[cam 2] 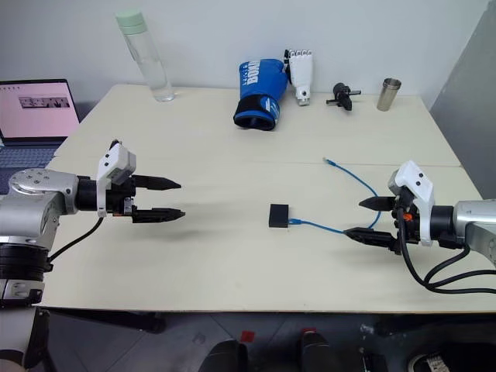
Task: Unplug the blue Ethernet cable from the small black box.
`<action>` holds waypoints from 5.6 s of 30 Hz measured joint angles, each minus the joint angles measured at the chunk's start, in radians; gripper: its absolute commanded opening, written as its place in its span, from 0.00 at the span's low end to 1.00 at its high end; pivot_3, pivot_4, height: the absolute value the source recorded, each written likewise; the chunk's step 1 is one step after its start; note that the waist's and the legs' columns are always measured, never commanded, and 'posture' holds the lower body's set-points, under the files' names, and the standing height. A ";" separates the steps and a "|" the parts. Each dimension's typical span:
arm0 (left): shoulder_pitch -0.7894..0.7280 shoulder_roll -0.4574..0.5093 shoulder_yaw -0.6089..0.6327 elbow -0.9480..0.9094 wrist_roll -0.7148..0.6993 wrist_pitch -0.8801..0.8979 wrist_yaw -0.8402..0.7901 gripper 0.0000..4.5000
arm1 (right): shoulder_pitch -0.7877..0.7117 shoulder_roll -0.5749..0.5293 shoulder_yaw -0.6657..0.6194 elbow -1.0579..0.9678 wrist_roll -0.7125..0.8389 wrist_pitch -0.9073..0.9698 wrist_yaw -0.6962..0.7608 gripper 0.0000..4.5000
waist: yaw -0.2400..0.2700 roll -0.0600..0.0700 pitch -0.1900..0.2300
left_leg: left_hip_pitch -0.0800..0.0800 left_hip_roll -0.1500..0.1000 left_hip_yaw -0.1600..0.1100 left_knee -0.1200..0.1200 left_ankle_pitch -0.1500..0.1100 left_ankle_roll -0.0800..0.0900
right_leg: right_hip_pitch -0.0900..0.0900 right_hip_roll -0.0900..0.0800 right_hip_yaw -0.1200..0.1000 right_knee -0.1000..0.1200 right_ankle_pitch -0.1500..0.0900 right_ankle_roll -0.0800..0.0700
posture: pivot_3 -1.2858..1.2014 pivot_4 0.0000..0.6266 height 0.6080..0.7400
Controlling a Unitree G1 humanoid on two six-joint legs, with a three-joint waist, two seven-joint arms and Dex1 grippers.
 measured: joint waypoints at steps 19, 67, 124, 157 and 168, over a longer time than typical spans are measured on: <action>-0.017 -0.018 0.000 0.014 -0.001 0.015 0.000 0.99 | 0.000 0.014 0.011 0.000 0.000 0.000 -0.007 1.00 | 0.000 0.000 0.000 | 0.000 0.000 0.000 0.000 0.000 0.000 | 0.000 0.000 0.000 0.000 0.000 0.000 | 0.52 0.24 1.00; 0.117 -0.063 -0.048 -0.302 -0.058 0.064 0.066 1.00 | -0.399 0.548 0.479 0.886 -0.575 -0.656 0.161 0.12 | -0.010 0.000 0.000 | 0.005 0.001 0.004 0.000 0.000 0.000 | 0.000 0.001 0.005 0.005 0.000 -0.001 | 0.52 0.24 1.00; -0.217 -0.515 0.060 0.016 -0.339 0.363 0.284 0.79 | -0.327 0.400 0.310 0.390 -0.725 -1.115 -0.051 0.00 | -0.001 -0.001 0.000 | 0.004 0.000 0.004 0.000 0.000 -0.001 | 0.000 0.001 0.006 0.005 0.000 0.000 | 0.52 0.24 1.00; -0.289 -0.441 0.008 0.028 -0.309 0.362 0.169 0.17 | -0.371 0.301 0.296 0.236 -0.468 -0.631 0.142 0.73 | -0.002 0.000 0.000 | 0.005 0.000 0.004 0.000 0.000 -0.001 | 0.000 0.001 0.006 0.005 0.000 0.000 | 0.52 0.24 1.00; -0.298 -0.399 0.000 0.027 -0.314 0.365 0.056 0.17 | -0.645 0.292 0.199 0.394 -0.045 0.174 0.156 0.99 | 0.002 0.000 0.001 | 0.003 -0.001 0.004 -0.001 0.000 0.000 | 0.000 0.000 0.005 0.004 -0.001 -0.001 | 0.52 0.24 1.00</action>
